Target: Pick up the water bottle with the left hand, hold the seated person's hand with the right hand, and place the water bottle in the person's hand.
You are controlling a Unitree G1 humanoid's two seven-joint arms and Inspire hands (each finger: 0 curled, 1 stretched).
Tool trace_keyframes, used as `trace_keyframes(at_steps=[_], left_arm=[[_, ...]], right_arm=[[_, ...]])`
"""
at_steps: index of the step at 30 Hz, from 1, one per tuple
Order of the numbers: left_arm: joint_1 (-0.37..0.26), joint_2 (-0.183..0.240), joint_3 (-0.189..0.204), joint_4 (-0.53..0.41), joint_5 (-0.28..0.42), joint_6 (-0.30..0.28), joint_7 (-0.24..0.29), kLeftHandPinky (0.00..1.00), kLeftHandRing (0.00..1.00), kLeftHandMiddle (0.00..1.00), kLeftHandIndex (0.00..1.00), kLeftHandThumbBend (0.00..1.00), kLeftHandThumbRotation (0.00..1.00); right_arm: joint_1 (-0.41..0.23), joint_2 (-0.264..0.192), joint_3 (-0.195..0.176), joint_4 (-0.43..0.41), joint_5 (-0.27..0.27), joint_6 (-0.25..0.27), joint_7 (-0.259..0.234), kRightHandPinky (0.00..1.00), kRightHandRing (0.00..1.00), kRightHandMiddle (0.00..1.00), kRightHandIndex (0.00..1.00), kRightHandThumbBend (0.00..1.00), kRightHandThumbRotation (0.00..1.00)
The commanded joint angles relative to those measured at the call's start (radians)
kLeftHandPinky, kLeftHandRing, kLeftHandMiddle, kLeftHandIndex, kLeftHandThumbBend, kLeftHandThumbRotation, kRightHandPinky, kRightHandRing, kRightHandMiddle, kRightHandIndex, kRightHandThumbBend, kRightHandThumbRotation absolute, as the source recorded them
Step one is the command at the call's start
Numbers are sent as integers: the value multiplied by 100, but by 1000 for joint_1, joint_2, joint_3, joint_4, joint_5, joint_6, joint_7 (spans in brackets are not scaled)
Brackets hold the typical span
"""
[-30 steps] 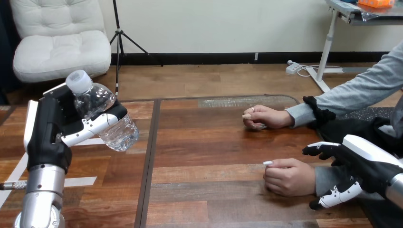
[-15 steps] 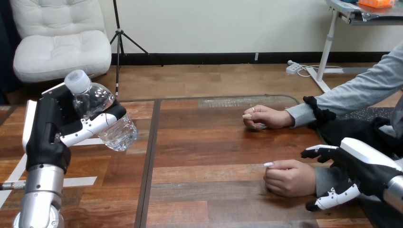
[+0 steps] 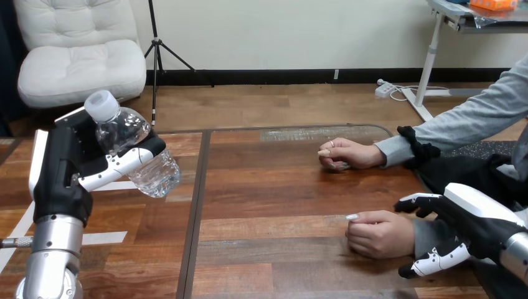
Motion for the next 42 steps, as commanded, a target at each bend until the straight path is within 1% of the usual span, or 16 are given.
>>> trace_keyframes(at_steps=[1, 8, 12, 17, 19, 27, 28, 32, 42], left_arm=[[-44, 13, 16, -66, -15, -42, -6, 28, 32, 36, 38, 68, 0], [-45, 15, 19, -63, -12, -50, -11, 28, 32, 36, 38, 68, 0], [-46, 16, 19, -61, -6, -55, -10, 28, 32, 36, 38, 68, 0], [-45, 14, 20, -64, -12, -54, -12, 28, 32, 36, 39, 67, 0], [-45, 14, 21, -64, -15, -58, -16, 28, 32, 36, 39, 67, 0], [-45, 12, 25, -68, -23, -54, -25, 27, 32, 36, 38, 67, 0], [-46, 12, 26, -68, -25, -53, -27, 27, 32, 36, 38, 67, 0], [-47, 11, 29, -65, -23, -57, -30, 27, 32, 36, 39, 66, 0], [-48, 12, 34, -63, -24, -65, -36, 27, 32, 36, 39, 66, 0]], right_arm=[[-58, -8, 14, 8, -7, 1, -29, 73, 81, 82, 79, 100, 27], [-62, -7, 22, 8, -17, 3, -45, 70, 79, 80, 77, 100, 26], [-64, -3, 22, 8, -12, 4, -49, 68, 76, 77, 75, 100, 26], [-61, 1, 19, -5, 0, 16, -47, 65, 74, 75, 72, 97, 20], [-61, 3, 17, -5, 6, 13, -49, 64, 72, 73, 70, 97, 16], [-68, 8, 18, 3, 22, 7, -49, 61, 67, 68, 66, 95, 7], [-71, 9, 18, 7, 25, 4, -49, 59, 65, 66, 65, 95, 5], [-74, 11, 17, 15, 38, -9, -49, 57, 62, 63, 63, 95, 2], [-83, 15, 20, 27, 68, -12, -40, 52, 55, 57, 58, 92, 0]])
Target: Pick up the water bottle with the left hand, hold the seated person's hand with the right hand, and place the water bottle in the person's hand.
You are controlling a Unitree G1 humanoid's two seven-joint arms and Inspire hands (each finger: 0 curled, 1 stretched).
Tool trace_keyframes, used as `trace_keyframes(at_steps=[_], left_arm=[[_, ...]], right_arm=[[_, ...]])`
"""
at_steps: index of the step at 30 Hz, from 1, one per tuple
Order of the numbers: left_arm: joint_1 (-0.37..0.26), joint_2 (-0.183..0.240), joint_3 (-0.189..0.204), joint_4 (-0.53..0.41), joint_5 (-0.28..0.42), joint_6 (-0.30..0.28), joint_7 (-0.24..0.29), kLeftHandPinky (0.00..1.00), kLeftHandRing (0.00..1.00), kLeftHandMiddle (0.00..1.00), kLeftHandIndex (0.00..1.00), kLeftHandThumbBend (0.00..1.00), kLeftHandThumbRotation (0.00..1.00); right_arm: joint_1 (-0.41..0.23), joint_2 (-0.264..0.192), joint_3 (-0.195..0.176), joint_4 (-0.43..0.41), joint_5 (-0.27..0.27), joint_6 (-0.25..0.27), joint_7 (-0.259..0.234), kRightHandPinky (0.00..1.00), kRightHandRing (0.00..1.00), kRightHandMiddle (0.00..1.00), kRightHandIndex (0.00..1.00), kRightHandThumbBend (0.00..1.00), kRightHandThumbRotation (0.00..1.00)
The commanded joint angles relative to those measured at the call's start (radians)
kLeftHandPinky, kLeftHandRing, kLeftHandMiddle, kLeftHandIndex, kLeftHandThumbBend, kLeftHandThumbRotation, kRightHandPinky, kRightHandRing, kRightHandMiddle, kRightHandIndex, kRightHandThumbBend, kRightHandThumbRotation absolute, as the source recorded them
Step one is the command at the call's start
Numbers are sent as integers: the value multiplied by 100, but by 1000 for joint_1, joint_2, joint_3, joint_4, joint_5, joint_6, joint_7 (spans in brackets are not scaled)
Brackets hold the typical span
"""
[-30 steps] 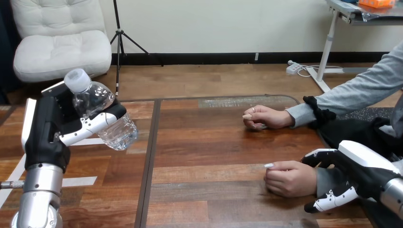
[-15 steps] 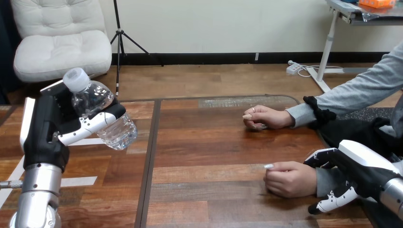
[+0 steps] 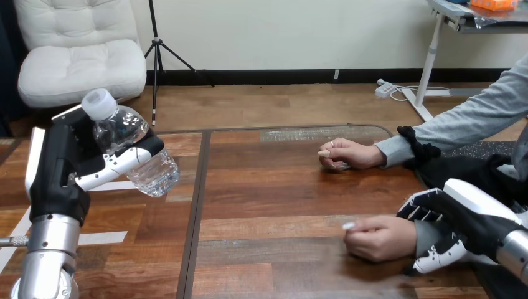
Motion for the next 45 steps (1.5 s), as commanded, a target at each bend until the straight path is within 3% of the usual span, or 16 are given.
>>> trace_keyframes(at_steps=[1, 31, 45], left_arm=[[-48, 12, 15, -61, -20, -43, -2, 27, 32, 36, 39, 66, 0], [-46, 15, 21, -59, -8, -35, 13, 27, 32, 36, 39, 68, 0], [-40, 13, 17, -73, -4, -30, 23, 28, 32, 36, 39, 68, 0]], right_arm=[[-72, 9, 1, 15, 24, -16, -6, 51, 54, 57, 58, 91, 0], [-79, 15, 3, 38, 44, -43, -38, 46, 50, 55, 52, 78, 0], [-80, 17, 2, 44, 44, -57, -59, 44, 48, 53, 50, 77, 0]])
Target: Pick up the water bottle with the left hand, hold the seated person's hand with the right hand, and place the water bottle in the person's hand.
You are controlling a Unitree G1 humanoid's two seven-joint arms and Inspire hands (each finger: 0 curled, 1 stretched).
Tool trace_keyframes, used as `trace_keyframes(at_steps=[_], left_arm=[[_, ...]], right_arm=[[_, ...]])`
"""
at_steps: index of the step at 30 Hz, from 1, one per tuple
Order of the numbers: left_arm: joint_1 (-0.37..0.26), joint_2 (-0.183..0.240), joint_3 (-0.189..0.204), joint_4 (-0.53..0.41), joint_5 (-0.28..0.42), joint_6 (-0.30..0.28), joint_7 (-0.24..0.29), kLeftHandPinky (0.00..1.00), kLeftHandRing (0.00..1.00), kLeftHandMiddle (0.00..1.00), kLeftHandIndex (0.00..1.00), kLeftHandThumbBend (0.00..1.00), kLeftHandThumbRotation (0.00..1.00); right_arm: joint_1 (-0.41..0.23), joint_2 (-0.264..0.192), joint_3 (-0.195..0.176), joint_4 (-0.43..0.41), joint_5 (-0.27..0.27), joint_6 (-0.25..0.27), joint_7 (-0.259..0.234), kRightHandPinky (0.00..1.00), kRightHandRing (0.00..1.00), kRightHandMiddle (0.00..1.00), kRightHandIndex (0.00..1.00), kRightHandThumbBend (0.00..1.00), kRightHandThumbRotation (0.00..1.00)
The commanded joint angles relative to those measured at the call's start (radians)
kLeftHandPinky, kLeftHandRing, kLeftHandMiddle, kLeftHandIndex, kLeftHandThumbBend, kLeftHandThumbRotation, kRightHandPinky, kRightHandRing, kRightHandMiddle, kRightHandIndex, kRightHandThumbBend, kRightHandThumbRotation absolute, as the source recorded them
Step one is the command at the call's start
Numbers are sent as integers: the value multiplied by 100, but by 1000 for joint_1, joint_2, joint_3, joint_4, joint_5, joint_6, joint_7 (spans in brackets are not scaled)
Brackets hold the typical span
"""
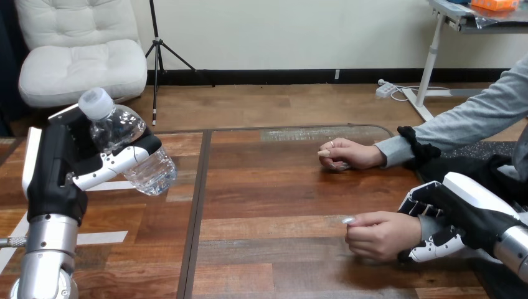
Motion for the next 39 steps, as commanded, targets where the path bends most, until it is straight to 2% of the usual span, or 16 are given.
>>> trace_keyframes(at_steps=[1, 11, 20, 29, 39], left_arm=[[-41, 13, 13, -71, -9, -26, 7, 28, 32, 36, 39, 68, 0], [-44, 13, 13, -68, -7, -28, 9, 27, 32, 36, 39, 68, 0], [-44, 16, 13, -66, -7, -33, 5, 27, 32, 36, 39, 67, 0], [-46, 17, 14, -61, -14, -38, -2, 27, 32, 36, 39, 66, 0], [-43, 16, 12, -73, 5, -25, 16, 27, 32, 36, 39, 67, 0]], right_arm=[[-56, 13, -7, 10, 15, -27, -30, 44, 47, 52, 50, 77, 0], [-59, 16, -4, 15, 7, -27, -50, 42, 45, 50, 49, 79, 0], [-63, 16, 1, 31, 2, -47, -75, 40, 43, 48, 47, 81, 0], [-70, 17, 4, 58, 5, -89, -100, 38, 41, 45, 44, 82, 0], [-71, 18, 0, 55, 9, -103, -111, 37, 39, 44, 43, 83, 0]])
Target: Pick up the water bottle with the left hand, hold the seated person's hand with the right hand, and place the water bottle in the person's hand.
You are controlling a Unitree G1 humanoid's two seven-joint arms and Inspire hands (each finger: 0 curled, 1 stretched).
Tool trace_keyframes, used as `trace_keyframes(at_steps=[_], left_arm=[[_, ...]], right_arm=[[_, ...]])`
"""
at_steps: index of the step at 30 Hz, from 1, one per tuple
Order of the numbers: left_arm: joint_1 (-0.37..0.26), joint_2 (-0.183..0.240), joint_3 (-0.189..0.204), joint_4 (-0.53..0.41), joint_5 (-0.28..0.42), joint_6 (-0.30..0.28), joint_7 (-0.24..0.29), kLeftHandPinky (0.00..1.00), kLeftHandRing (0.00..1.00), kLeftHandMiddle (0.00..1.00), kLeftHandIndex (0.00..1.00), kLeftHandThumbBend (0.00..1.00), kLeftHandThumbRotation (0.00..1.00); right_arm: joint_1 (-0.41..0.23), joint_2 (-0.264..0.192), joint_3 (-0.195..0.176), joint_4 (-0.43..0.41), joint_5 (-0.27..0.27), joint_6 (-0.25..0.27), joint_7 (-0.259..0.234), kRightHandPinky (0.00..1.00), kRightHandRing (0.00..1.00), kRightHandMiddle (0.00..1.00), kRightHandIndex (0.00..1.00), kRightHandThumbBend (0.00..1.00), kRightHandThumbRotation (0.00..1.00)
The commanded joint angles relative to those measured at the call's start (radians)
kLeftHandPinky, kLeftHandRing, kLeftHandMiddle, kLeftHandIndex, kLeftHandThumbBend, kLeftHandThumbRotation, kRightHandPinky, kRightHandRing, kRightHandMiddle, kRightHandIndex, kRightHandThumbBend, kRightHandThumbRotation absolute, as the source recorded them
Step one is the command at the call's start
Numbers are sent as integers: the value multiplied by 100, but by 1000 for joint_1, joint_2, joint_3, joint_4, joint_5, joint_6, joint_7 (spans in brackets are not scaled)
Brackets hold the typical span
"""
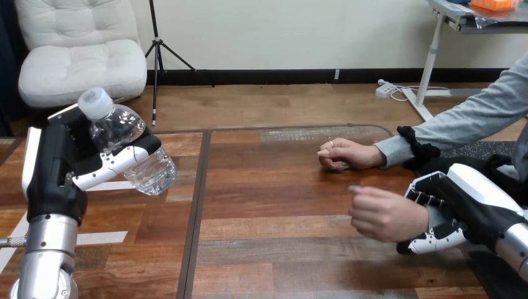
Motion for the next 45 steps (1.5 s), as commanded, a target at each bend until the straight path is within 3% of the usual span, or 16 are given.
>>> trace_keyframes(at_steps=[1, 23, 33, 45], left_arm=[[-42, 15, 11, -76, 5, -20, 15, 27, 32, 36, 39, 67, 0], [-44, 15, 9, -62, -4, -34, 6, 27, 32, 36, 39, 66, 0], [-47, 15, 10, -55, -8, -43, -1, 27, 32, 36, 39, 66, 0], [-45, 11, 10, -63, -10, -33, 4, 27, 32, 36, 39, 66, 0]], right_arm=[[-56, 15, 0, -1, 9, -17, -14, 37, 39, 43, 43, 83, 0], [-56, 10, -5, -17, 20, -8, 1, 36, 38, 42, 42, 84, 0], [-53, 10, -5, -21, 10, -1, -12, 36, 38, 41, 42, 86, 0], [-53, 12, -3, -16, -6, -1, -40, 27, 30, 35, 37, 87, 0]])
